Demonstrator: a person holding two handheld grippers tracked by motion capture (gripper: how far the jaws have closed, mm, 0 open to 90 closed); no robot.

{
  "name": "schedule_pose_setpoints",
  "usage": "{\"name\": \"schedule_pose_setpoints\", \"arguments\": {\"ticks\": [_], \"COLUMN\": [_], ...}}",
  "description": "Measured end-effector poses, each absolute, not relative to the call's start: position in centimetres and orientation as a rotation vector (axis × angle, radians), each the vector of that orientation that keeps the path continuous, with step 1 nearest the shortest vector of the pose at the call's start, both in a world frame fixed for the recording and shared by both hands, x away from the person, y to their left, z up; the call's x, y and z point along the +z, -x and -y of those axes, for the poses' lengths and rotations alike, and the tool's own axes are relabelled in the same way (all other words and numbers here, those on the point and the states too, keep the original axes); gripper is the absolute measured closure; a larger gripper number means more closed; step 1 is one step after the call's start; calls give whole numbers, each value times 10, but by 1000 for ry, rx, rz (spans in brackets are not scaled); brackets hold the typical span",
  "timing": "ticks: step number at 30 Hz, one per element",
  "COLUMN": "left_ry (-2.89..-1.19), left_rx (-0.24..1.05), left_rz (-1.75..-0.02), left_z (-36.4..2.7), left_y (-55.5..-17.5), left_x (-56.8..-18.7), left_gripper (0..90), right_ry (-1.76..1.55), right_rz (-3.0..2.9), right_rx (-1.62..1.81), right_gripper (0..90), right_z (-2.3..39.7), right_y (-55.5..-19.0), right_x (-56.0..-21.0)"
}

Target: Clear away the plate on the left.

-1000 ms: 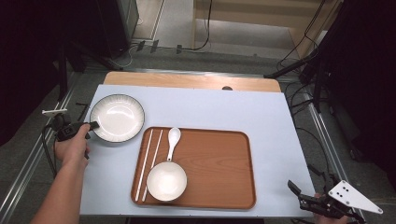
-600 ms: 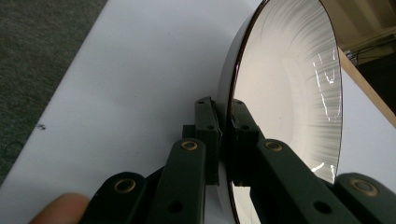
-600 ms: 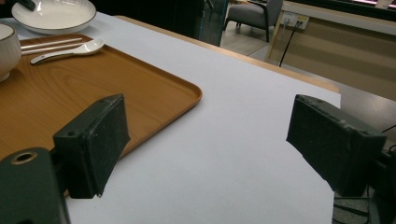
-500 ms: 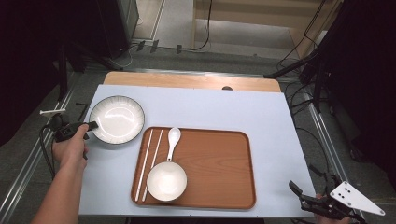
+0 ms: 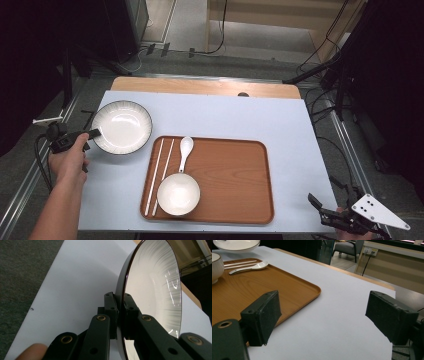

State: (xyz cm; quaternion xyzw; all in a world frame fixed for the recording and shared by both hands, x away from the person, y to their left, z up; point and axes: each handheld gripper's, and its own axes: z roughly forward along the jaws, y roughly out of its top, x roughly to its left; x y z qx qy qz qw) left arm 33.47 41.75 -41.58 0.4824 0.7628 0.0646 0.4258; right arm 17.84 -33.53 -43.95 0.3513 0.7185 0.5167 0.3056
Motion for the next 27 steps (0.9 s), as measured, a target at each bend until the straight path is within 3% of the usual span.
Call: {"name": "schedule_pose_setpoints", "arguments": {"ticks": [27], "left_ry": [-1288], "left_rx": [85], "left_rz": [-1745], "left_z": [-378], "left_y": [-343], "left_x": [-394], "left_gripper": [853], "right_ry": [-939], "right_rz": [-1892], "right_rx": [1371], "right_gripper": [132], "right_z": [336], "right_y": [-178], "right_x": [-439]}}
